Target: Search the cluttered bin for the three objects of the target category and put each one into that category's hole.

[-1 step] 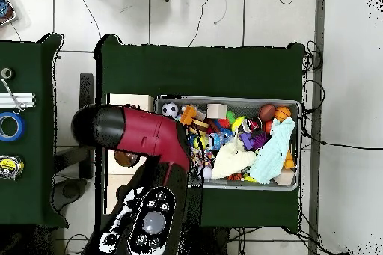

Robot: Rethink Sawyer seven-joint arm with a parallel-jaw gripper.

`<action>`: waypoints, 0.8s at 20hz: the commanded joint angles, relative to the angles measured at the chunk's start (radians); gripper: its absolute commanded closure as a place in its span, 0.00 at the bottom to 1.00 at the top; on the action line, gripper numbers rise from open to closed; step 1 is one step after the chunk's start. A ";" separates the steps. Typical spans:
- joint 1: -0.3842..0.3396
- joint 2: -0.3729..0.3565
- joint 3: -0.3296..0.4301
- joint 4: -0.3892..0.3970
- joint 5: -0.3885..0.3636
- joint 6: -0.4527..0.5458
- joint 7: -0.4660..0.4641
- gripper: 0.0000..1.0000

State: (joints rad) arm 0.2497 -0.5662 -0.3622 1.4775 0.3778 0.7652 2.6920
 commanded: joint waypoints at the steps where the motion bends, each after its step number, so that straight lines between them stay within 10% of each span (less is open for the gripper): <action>1: -0.023 0.041 0.056 -0.085 0.001 0.065 0.141 1.00; 10: -0.011 0.038 0.028 -0.271 0.016 0.305 0.244 1.00; 16: -0.017 0.056 0.036 -0.262 0.023 0.245 0.223 1.00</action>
State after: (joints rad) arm 0.2498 -0.5506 -0.3637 1.2536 0.3842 0.9593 2.6920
